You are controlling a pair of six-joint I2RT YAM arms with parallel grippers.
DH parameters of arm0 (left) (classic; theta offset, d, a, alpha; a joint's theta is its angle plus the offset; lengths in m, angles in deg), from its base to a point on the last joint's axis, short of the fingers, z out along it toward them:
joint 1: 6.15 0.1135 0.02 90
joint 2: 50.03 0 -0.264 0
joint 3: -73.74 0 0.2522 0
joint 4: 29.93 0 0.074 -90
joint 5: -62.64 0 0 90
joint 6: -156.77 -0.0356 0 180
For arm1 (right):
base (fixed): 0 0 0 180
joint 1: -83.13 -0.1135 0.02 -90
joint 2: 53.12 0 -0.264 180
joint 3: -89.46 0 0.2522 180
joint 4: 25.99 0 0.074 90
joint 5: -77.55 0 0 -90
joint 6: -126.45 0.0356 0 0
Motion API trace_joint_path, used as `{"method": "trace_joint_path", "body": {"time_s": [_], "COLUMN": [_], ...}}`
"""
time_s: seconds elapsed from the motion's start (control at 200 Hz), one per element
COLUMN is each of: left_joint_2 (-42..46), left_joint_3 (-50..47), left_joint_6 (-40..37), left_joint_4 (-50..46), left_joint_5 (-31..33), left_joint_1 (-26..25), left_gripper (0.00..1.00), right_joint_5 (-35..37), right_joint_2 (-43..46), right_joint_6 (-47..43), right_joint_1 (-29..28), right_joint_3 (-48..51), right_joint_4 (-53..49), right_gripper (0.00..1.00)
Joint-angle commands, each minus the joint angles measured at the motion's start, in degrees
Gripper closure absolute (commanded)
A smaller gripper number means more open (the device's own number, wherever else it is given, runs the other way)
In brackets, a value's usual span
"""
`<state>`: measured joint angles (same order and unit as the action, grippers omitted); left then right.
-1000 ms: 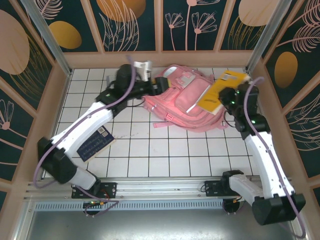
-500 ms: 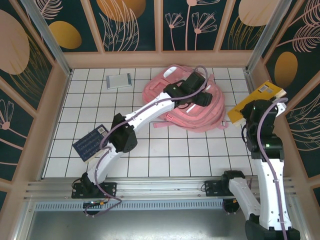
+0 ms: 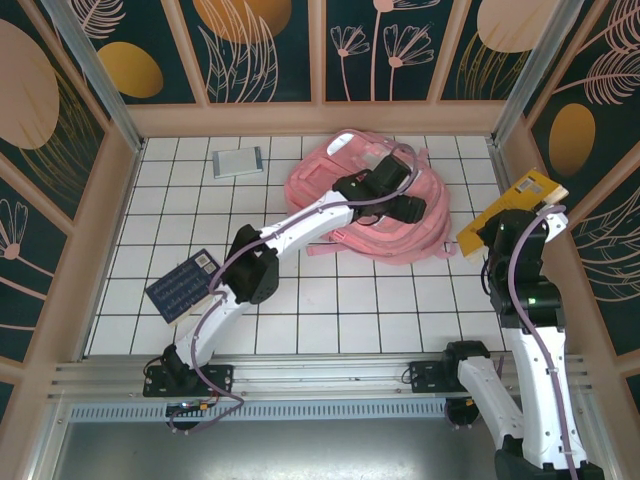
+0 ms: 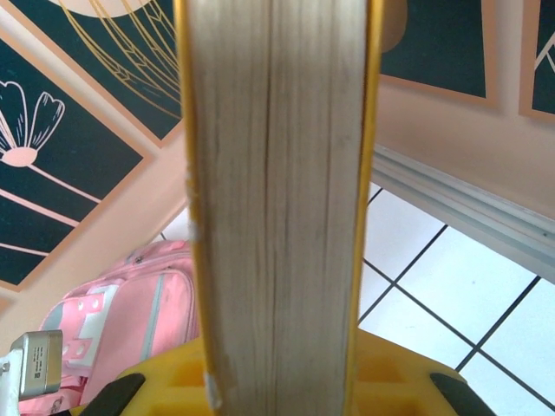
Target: Pack books, pencil case, and school supplies into a backpack
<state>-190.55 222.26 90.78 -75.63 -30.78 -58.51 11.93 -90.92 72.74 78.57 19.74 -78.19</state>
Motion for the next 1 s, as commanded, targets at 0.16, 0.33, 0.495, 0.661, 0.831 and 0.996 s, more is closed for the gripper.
{"method": "trace_joint_path", "body": {"time_s": [0.16, 0.33, 0.495, 0.661, 0.831, 0.996], "left_joint_2": [-4.34, -6.12, -6.68, -7.6, -8.96, -9.28], "left_joint_3": [-0.11, 0.3, 0.55, 1.04, 2.35, 2.27], "left_joint_6": [-2.53, -3.88, -5.81, -6.85, -8.0, -8.88], "left_joint_4": [1.03, 1.19, 1.2, 0.47, -0.74, -0.75], "left_joint_5": [9.36, 13.6, 17.56, 19.56, 21.43, 19.82], "left_joint_1": [-1.48, -2.94, -3.98, -4.48, -4.48, -4.5], "left_gripper": [0.21, 0.22, 0.2, 0.17, 0.37, 0.8], "right_joint_5": [0.08, -0.26, -1.39, -2.03, -2.39, -2.53], "right_joint_2": [1.81, 2.01, 1.94, 1.85, 1.85, 1.81], "right_joint_6": [-0.45, -0.26, -0.04, 0.44, 0.94, 1.37], "right_joint_1": [-0.3, -0.3, -0.32, -0.24, -0.18, -0.17], "right_joint_3": [0.84, 1.87, 2.96, 3.53, 3.39, 3.23], "right_joint_4": [5.84, 6.01, 6.68, 7.0, 6.96, 6.76], "right_gripper": [1.0, 1.0, 1.0, 1.0, 1.0, 1.0]}}
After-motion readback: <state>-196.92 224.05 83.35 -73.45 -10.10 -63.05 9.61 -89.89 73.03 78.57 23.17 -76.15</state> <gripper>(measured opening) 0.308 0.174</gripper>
